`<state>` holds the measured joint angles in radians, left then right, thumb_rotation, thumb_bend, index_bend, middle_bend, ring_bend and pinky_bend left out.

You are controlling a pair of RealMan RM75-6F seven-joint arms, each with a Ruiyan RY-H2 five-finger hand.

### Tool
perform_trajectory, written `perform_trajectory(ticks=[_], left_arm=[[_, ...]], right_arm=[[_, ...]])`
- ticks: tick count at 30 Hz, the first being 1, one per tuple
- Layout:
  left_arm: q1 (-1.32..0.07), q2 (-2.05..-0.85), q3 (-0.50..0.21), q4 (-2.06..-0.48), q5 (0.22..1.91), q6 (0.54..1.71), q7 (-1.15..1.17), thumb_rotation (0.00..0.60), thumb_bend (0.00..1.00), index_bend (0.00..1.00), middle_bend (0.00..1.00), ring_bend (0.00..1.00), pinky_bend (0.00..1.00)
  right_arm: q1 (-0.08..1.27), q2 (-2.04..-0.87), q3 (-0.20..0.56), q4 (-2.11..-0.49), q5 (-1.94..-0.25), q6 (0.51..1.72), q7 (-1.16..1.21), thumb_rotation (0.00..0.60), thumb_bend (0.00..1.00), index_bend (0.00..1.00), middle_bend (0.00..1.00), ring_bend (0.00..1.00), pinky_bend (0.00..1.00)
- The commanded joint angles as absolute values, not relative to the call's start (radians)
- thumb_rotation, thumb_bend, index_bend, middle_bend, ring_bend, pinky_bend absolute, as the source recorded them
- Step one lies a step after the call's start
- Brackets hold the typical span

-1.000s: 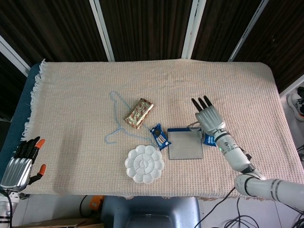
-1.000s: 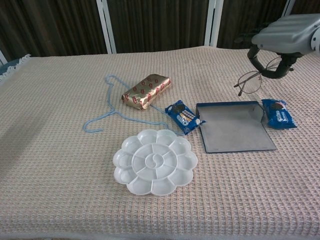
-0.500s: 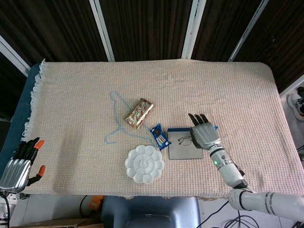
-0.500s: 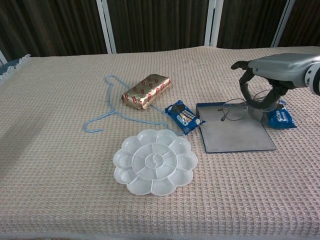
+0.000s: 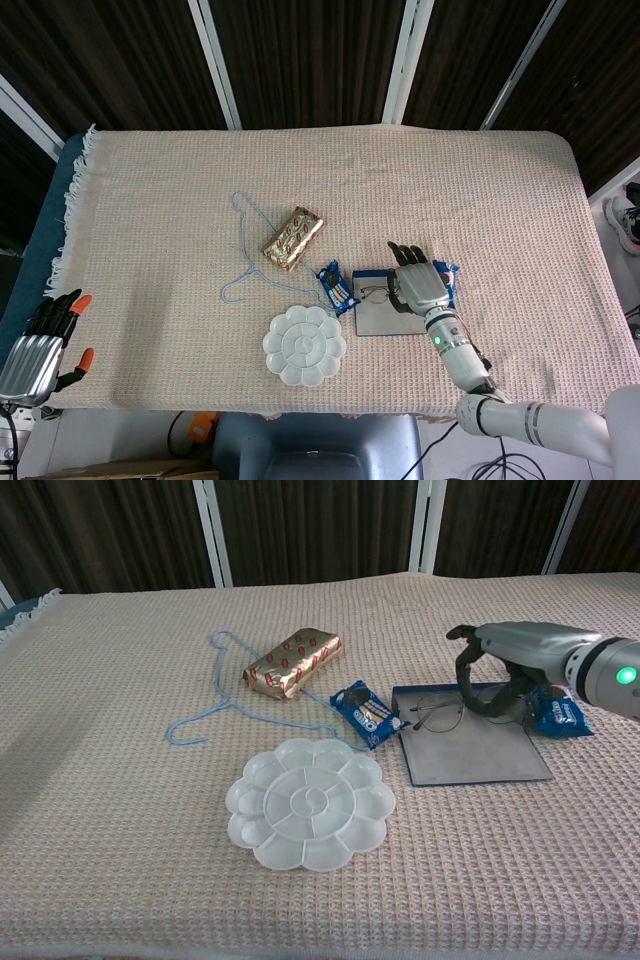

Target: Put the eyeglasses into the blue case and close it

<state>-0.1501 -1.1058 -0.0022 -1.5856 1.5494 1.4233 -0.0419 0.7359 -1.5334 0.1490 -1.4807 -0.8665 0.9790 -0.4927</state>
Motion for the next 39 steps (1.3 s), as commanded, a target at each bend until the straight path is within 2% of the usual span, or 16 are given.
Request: perform_trajectory(ticks=[1,20,23,26,30,36,39], left_arm=[[-0.151,-1.106,-0.003,-1.586,1.547,1.420,-0.040,0.600,0.41,0.00,0.00,0.00,0.03],[-0.150,-1.104,-0.003,-1.588,1.548,1.422,-0.040,0.600,0.41,0.00,0.00,0.00,0.03],[-0.150,-1.104,-0.002,-1.588,1.549,1.424,-0.041,0.600,0.41,0.00,0.00,0.00,0.03],[-0.151,-1.104,-0.001,-1.588,1.549,1.420,-0.040,0.600,0.41,0.00,0.00,0.00,0.03],[-0.151,-1.103,-0.001,-1.590,1.549,1.419,-0.037,0.600,0.41,0.00,0.00,0.00,0.03],[-0.150,-1.103,-0.002,-1.591,1.546,1.419,-0.036,0.600,0.41,0.00,0.00,0.00,0.03],[-0.148,-1.101,-0.002,-1.592,1.547,1.424,-0.039,0.600,0.41,0.00,0.00,0.00,0.03]], right_arm=[[0.740,-1.546,0.146,-1.458,-0.867,0.977,-0.502,0.600,0.78,0.69,0.03,0.00,0.00],[0.766,-1.603,0.152,-1.386,-0.862,0.963,-0.538,0.600,0.78,0.68,0.03,0.00,0.00],[0.770,-1.610,0.151,-1.371,-0.858,0.960,-0.551,0.600,0.78,0.66,0.03,0.00,0.00],[0.775,-1.615,0.153,-1.361,-0.851,0.951,-0.557,0.600,0.78,0.59,0.03,0.00,0.00],[0.777,-1.616,0.153,-1.357,-0.859,0.950,-0.557,0.600,0.65,0.50,0.03,0.00,0.00],[0.776,-1.612,0.149,-1.359,-0.865,0.952,-0.563,0.600,0.50,0.44,0.03,0.00,0.00],[0.756,-1.583,0.142,-1.396,-0.910,0.985,-0.540,0.600,0.45,0.43,0.03,0.00,0.00]])
